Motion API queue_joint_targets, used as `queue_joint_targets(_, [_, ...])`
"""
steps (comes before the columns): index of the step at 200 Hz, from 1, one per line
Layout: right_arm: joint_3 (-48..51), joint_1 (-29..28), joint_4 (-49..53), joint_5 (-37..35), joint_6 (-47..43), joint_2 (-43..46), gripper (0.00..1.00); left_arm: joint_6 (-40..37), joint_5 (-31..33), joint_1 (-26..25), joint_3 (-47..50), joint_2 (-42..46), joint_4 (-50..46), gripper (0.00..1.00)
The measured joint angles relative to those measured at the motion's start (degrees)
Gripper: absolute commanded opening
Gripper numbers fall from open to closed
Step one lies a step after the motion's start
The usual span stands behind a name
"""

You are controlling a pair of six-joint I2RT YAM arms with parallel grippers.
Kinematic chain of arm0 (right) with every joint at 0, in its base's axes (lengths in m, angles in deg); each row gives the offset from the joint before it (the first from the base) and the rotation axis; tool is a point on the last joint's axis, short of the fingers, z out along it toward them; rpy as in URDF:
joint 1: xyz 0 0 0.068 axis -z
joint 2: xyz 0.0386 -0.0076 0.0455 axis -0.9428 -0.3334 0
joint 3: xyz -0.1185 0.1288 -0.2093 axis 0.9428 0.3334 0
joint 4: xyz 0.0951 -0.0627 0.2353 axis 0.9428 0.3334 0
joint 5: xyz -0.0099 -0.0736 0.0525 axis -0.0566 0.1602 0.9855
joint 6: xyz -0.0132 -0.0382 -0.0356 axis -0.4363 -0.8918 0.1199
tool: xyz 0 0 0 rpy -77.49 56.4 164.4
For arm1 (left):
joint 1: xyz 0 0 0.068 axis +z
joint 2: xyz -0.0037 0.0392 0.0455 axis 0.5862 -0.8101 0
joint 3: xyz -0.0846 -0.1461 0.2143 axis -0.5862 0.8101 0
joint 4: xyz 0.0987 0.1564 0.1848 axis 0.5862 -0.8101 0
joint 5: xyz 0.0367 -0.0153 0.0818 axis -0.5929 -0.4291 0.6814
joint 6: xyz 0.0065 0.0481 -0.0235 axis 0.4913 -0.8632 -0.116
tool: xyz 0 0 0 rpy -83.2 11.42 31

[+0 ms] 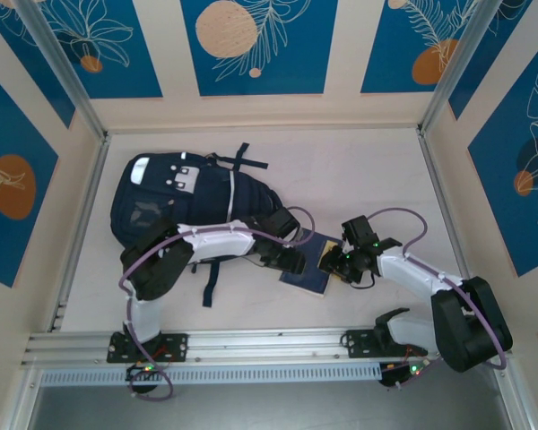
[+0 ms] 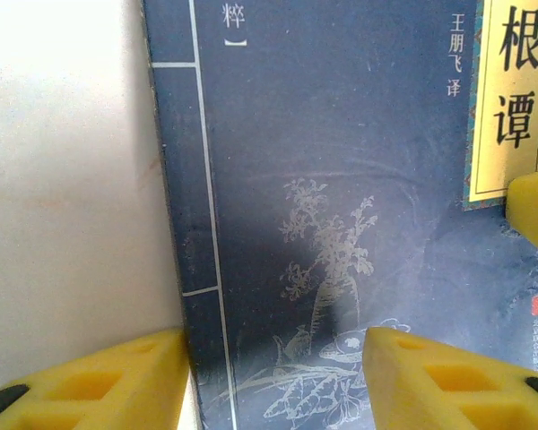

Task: Pack the student bag
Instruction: Pick up the book from the center of the table.

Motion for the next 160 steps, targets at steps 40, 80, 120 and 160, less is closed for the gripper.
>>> queue_joint_targets(40, [0.1, 1.2, 1.1, 0.9, 0.0, 5.6, 0.37, 0.0, 0.0, 0.0, 0.0, 0.0, 0.0, 0.53])
queue_joint_targets(80, [0.1, 3.3, 0.9, 4.0, 0.2, 10.0, 0.38, 0.0, 0.0, 0.0, 0.0, -0.2, 0.0, 0.53])
queue_joint_targets(120, [3.9, 6.6, -4.9, 10.5, 3.9, 10.4, 0.37, 0.0, 0.0, 0.0, 0.0, -0.2, 0.0, 0.53])
queue_joint_targets(160, [7.9, 7.3, -12.5, 15.2, 8.7, 10.9, 0.31, 0.0, 0.0, 0.0, 0.2, -0.2, 0.3, 0.52])
